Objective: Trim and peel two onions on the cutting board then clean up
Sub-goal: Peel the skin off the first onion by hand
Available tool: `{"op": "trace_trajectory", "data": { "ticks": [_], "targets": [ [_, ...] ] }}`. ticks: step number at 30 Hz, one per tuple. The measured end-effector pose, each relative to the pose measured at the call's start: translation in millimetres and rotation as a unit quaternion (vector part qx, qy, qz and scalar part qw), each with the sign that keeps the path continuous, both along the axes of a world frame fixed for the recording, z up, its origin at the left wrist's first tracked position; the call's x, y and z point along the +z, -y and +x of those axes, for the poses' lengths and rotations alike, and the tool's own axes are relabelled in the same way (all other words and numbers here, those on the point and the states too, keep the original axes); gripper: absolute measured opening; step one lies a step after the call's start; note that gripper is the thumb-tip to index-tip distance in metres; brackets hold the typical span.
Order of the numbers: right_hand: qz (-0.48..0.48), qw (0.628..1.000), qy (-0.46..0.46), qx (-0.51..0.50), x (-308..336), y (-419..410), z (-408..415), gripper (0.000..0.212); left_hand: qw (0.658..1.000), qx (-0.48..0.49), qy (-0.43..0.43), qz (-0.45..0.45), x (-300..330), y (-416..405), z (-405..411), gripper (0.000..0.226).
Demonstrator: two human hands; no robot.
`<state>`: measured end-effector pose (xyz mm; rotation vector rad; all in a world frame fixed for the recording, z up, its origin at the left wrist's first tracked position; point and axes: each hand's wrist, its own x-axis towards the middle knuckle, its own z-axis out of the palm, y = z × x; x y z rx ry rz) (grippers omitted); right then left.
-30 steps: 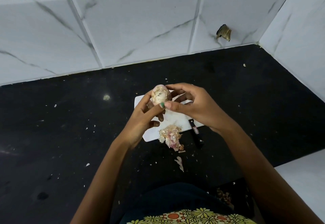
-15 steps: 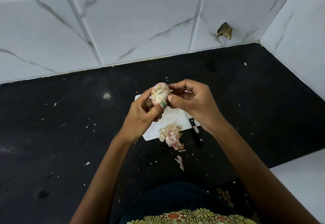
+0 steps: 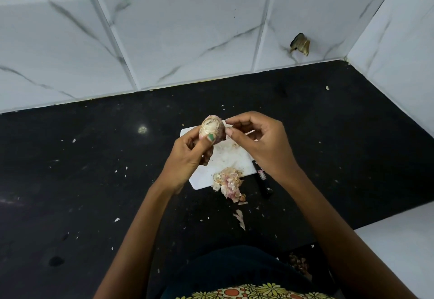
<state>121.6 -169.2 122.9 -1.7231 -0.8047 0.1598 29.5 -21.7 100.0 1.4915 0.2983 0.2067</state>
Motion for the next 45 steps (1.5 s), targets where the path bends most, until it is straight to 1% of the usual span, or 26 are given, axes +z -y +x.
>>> {"op": "trace_trajectory", "data": {
  "ticks": [3, 5, 9, 12, 20, 25, 28, 31, 35, 39, 42, 45],
  "targets": [
    [-0.011, 0.994, 0.103, 0.031, 1, 0, 1, 0.023, 1.000, -0.016, -0.002, 0.009, 0, -2, -1, 0.016],
    [-0.003, 0.987, 0.154, 0.041, 0, -2, 2, 0.022, 1.000, -0.021, -0.006, 0.008, 1, -2, -1, 0.019],
    [0.010, 0.976, 0.216, 0.026, -5, -5, 1, 0.015, 1.000, -0.014, -0.015, 0.010, 4, -1, -2, 0.025],
    [0.004, 0.967, 0.252, 0.016, -5, -6, 0, 0.016, 1.000, -0.012, -0.016, 0.020, 6, -2, -2, 0.028],
    [-0.014, 0.972, 0.234, 0.029, -3, -7, 2, 0.007, 0.996, -0.020, -0.032, 0.076, 12, -1, -3, 0.028],
    [-0.044, 0.972, 0.226, 0.047, -3, -5, 2, 0.003, 0.997, -0.019, -0.044, 0.064, 9, 1, -2, 0.031],
    [-0.033, 0.978, 0.202, 0.042, -3, -5, 1, 0.006, 0.996, -0.024, -0.050, 0.063, 9, -1, -1, 0.033],
    [-0.016, 0.977, 0.207, 0.041, -4, -5, 1, 0.014, 0.996, -0.027, -0.051, 0.062, 7, -4, -1, 0.032],
    [-0.004, 0.974, 0.222, 0.033, -6, -7, 3, 0.011, 0.996, -0.024, -0.047, 0.067, 5, -6, 0, 0.033],
    [-0.005, 0.974, 0.222, 0.035, -5, -9, 2, 0.012, 0.995, -0.032, -0.044, 0.084, 9, -6, -1, 0.031],
    [-0.024, 0.978, 0.198, 0.055, -3, -9, 3, 0.007, 0.993, -0.032, -0.050, 0.101, 10, -6, 0, 0.032],
    [-0.067, 0.981, 0.163, 0.084, -1, -8, 2, 0.004, 0.991, -0.034, -0.059, 0.119, 10, -6, 1, 0.032]
  ]
}}
